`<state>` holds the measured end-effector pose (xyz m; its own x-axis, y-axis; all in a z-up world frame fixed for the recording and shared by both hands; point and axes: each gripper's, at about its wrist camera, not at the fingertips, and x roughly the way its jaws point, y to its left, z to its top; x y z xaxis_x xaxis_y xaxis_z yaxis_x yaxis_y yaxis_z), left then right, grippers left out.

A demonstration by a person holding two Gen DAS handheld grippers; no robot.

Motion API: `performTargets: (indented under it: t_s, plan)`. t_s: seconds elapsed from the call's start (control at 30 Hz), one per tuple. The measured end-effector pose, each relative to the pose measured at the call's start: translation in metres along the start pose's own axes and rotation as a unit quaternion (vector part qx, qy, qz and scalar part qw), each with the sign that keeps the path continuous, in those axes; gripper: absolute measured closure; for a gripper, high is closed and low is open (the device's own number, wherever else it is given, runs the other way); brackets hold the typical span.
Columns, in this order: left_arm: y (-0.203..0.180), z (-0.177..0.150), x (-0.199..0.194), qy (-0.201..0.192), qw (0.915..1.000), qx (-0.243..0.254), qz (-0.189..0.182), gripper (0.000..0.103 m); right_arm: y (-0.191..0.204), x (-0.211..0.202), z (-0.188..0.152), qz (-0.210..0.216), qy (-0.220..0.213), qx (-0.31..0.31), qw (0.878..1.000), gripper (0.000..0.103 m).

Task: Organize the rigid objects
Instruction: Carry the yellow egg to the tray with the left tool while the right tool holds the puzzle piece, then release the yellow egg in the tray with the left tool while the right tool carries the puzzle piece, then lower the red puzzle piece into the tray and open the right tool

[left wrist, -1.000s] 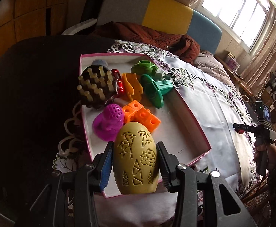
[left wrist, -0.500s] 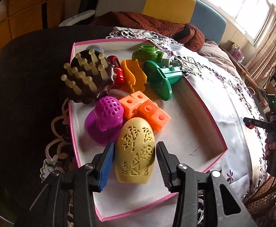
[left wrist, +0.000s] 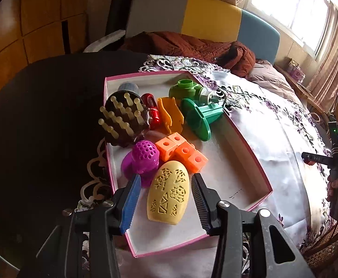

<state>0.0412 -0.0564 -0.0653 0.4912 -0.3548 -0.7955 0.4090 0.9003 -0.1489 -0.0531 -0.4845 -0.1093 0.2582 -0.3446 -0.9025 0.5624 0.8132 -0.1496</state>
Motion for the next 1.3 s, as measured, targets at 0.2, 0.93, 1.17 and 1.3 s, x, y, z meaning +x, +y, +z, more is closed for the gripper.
performTargets:
  t_s: [0.2, 0.93, 1.17, 1.3]
  plan:
    - [-0.002, 0.003, -0.013, -0.017, 0.9998, 0.004, 0.013, 0.057, 0.005, -0.004, 0.000, 0.013, -0.006, -0.005, 1.000, 0.057]
    - [0.026, -0.007, -0.020, -0.013, 0.9983, -0.053, 0.022, 0.057, 0.065, -0.053, -0.004, 0.139, -0.048, -0.067, 0.987, 0.057]
    - [0.033, -0.009, -0.022, -0.016, 0.9977, -0.063, 0.019, 0.057, 0.155, -0.120, -0.007, 0.255, -0.106, -0.156, 0.948, 0.057]
    - [0.039, -0.009, -0.023, -0.018, 0.9973, -0.069, 0.018, 0.057, 0.211, -0.145, -0.015, 0.292, -0.125, -0.215, 0.924, 0.057]
